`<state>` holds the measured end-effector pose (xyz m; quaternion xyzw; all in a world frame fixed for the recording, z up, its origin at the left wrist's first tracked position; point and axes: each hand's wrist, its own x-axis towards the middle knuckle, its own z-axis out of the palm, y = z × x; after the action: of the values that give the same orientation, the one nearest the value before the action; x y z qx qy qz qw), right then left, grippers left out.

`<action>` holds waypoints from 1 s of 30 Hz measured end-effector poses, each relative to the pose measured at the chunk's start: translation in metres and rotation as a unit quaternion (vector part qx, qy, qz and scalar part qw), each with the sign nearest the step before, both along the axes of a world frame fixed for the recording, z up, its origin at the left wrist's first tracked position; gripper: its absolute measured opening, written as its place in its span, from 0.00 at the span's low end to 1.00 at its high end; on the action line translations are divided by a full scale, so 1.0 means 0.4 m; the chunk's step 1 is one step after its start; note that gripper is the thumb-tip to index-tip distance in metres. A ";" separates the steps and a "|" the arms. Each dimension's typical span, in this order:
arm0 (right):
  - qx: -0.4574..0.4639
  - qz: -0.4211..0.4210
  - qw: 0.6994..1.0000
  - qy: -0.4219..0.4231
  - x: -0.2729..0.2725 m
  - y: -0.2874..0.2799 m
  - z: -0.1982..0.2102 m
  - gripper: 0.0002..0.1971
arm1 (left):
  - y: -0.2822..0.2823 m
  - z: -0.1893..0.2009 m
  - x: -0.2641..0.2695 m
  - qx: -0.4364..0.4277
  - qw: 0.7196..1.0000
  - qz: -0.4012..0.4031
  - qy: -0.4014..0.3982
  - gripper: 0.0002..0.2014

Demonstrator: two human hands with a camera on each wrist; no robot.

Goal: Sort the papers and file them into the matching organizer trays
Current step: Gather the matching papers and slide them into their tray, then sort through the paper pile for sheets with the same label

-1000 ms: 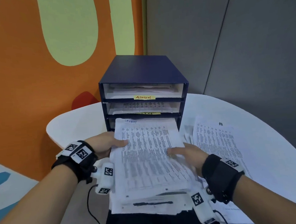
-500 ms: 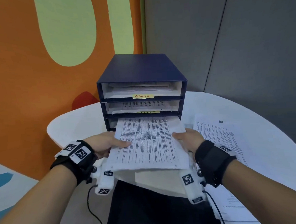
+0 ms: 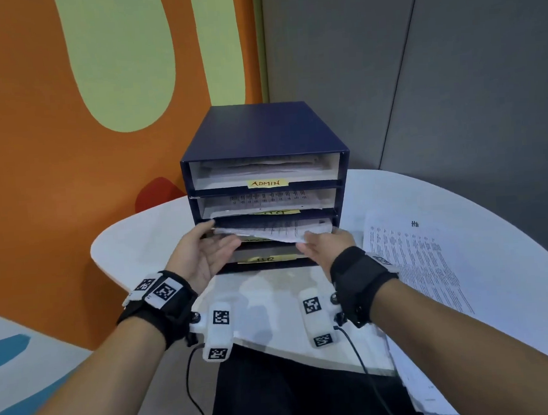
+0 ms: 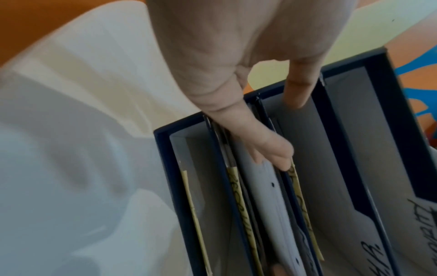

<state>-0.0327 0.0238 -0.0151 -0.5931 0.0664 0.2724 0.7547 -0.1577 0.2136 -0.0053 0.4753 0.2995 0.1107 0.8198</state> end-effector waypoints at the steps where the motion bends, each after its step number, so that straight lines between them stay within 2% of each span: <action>1: 0.032 -0.017 0.999 0.014 0.002 0.014 -0.003 0.29 | 0.001 0.003 -0.004 -0.014 1.000 0.008 -0.017 0.14; 3: 0.065 -0.021 0.997 0.040 -0.001 0.035 -0.008 0.26 | -0.001 0.006 -0.005 -0.015 1.000 0.001 -0.021 0.11; 5: 0.074 -0.021 0.993 0.085 0.006 0.038 -0.018 0.15 | -0.010 0.004 -0.001 0.003 1.000 -0.012 -0.023 0.08; 9: 0.079 0.011 0.996 0.044 0.014 0.008 -0.035 0.09 | -0.029 -0.005 0.010 0.026 0.999 -0.037 -0.019 0.11; 12: 0.041 -0.014 0.999 0.015 0.001 -0.005 -0.015 0.14 | -0.044 -0.010 0.016 0.035 0.997 -0.061 -0.018 0.17; 15: 0.016 0.033 0.999 -0.006 -0.021 -0.034 -0.003 0.12 | -0.062 -0.011 0.019 0.042 0.995 -0.082 -0.025 0.20; 19: -0.079 0.039 0.994 -0.060 -0.026 -0.103 -0.014 0.10 | -0.138 0.005 0.045 0.079 0.989 -0.118 -0.036 0.19; 24: -0.097 0.009 0.992 -0.074 0.009 -0.244 0.017 0.07 | -0.313 -0.005 0.112 0.163 0.965 -0.204 0.005 0.15; 27: -0.202 0.011 0.968 -0.147 0.037 -0.362 0.018 0.06 | -0.416 -0.043 0.151 0.227 0.945 -0.230 0.046 0.16; 30: -0.337 -0.023 0.923 -0.183 0.074 -0.490 -0.014 0.10 | -0.493 -0.072 0.199 0.220 0.949 -0.210 0.081 0.18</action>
<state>-0.0031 -0.1721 -0.0208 -0.8505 0.0288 0.1031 0.5150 -0.0781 0.0165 -0.0340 0.7032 0.2264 -0.0396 0.6728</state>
